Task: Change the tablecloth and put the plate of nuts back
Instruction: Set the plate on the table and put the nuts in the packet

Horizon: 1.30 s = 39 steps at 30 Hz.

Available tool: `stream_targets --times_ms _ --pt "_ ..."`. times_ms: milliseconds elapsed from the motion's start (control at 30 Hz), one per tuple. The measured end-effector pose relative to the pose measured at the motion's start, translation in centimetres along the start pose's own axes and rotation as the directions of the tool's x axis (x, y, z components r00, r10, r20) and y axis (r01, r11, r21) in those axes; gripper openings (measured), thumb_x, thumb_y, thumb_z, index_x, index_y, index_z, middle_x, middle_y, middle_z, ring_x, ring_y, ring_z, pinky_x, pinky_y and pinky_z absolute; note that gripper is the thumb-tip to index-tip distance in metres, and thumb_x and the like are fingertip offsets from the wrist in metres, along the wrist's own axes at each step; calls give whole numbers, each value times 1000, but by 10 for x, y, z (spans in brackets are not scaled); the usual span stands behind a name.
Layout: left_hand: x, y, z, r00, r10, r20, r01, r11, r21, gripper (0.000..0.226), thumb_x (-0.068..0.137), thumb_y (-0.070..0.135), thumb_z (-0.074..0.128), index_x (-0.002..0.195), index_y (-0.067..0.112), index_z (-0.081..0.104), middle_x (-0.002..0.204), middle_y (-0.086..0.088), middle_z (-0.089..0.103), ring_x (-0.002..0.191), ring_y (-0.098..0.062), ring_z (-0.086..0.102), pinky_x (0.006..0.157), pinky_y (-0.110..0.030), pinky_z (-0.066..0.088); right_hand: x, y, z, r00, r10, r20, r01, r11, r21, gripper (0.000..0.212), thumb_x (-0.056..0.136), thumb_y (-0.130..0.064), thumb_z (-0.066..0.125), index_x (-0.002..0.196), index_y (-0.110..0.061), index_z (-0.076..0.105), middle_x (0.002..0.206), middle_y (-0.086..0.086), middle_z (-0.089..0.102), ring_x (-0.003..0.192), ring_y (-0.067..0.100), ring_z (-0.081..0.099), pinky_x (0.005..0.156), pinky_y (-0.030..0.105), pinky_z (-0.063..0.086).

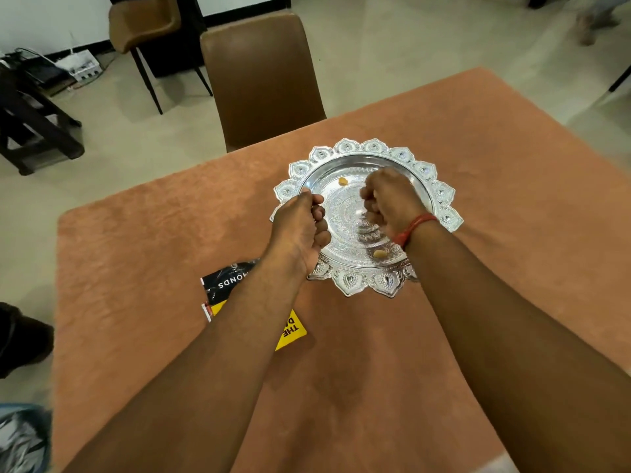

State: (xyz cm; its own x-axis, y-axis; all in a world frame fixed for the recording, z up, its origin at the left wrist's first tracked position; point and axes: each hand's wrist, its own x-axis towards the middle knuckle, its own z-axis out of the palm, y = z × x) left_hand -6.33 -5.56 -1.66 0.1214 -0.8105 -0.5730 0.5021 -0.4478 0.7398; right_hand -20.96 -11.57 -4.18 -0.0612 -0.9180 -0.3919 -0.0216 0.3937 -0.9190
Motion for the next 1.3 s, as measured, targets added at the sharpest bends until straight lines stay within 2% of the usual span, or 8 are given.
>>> stream_targets --times_ms 100,200,433,567,667,800,1100,1300 --pt "0 -3 -1 1000 -27 -3 27 999 -28 30 107 32 40 86 14 52 52 5 39 40 -6 21 36 -17 16 6 -12 -3 987 147 61 -159 909 385 19 89 -14 41 72 -16 48 64 1 47 44 10 29 37 18 21" --pt "-3 -5 -2 999 -35 -9 35 999 -34 28 106 29 41 86 13 53 50 6 39 39 -5 21 35 -16 15 23 -20 9 995 -85 -45 71 964 -256 30 98 -29 43 76 -14 56 65 2 48 52 18 41 49 25 32" --pt "-8 -7 -4 1000 -30 -1 30 1000 3 29 106 29 41 84 14 53 52 6 39 38 -5 23 35 -14 16 40 -11 39 904 -304 300 339 84 -937 38 92 -1 45 128 -14 54 120 18 63 104 37 62 85 44 55" --pt "-9 -7 -8 1000 -27 -1 27 999 25 27 105 26 41 86 13 56 53 6 40 40 -6 23 35 -16 16 31 -26 28 926 -290 240 308 214 -927 20 101 -12 41 96 -19 59 98 13 56 84 28 53 71 35 43" --pt "-8 -5 -11 1000 -11 20 11 1000 12 28 105 28 42 86 14 55 53 6 40 41 -6 22 35 -17 16 8 -31 -1 977 -204 55 211 946 -248 32 104 -23 39 72 -26 38 65 -4 36 52 10 31 46 23 28" --pt "-9 -7 -5 999 -15 30 15 1000 17 28 106 27 41 86 13 55 54 5 40 42 -7 21 36 -17 16 -30 -16 -42 994 -17 106 -53 780 624 35 107 -24 38 72 -22 39 55 -6 32 41 5 22 32 16 16" --pt "-11 -16 6 992 95 81 -113 957 266 29 105 30 42 85 15 55 57 5 43 40 -6 29 39 -18 21 -32 -2 -77 945 -195 -261 145 969 -200 11 102 -21 45 93 -17 50 66 -2 51 50 12 40 47 24 32" --pt "2 -27 12 792 239 562 -533 -180 827 23 105 28 41 106 8 52 80 -11 61 67 -25 51 59 -32 32 -23 -2 -63 915 -282 289 293 -29 -956 21 98 -21 51 115 -9 46 96 15 68 79 33 62 61 35 43"
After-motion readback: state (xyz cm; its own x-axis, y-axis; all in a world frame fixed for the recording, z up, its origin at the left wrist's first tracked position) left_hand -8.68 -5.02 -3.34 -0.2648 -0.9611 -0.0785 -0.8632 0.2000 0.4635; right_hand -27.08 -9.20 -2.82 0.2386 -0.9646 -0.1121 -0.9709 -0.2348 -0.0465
